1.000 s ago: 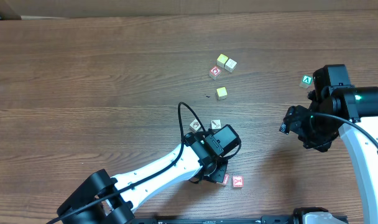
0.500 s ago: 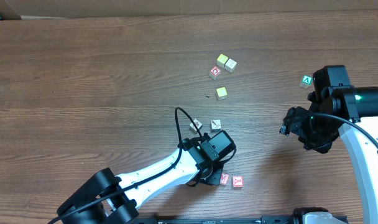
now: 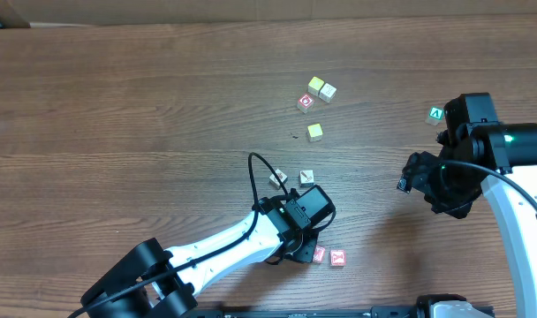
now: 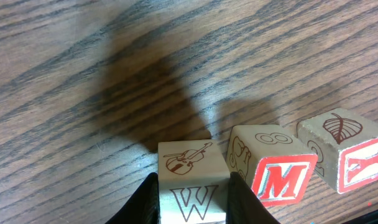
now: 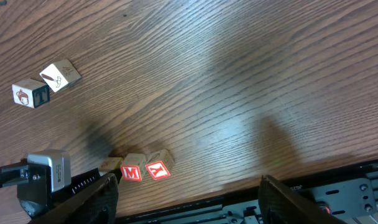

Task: Flip 5 blocks
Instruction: 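Carry the W block forward and set it beside the M block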

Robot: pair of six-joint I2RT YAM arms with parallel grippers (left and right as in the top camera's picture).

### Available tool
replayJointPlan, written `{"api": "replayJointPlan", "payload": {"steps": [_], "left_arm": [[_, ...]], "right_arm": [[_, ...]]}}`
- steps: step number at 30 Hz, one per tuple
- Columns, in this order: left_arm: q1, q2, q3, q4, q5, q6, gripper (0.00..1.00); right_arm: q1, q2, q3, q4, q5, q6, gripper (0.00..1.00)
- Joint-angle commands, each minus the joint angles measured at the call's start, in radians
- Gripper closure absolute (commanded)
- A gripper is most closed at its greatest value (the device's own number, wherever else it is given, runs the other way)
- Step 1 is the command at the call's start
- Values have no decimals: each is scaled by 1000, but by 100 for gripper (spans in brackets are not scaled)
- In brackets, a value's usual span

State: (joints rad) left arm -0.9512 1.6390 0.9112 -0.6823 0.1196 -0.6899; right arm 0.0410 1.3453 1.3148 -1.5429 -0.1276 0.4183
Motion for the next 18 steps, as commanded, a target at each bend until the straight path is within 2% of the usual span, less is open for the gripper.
{"api": "replayJointPlan", "payload": {"steps": [1,8,9,12,18], "left_arm": [[2,3,-9,4,14,-13,79],[2,3,-9,7,27,-13,78],[2,3,-9,6,27,-13,71],[3,3,-9,7,23,-13,59],[3,3,-9,7,2,-13,56]], "right_arm": [[-3,-21,29,-1,-9,0,27],[-3,-21,29,0,-9,0,27],[-3,-21,29,0,-9,0,26],[-3,-21,29,-1,-9,0,26],[-3,-21,29,-4,-9,0,26]]}}
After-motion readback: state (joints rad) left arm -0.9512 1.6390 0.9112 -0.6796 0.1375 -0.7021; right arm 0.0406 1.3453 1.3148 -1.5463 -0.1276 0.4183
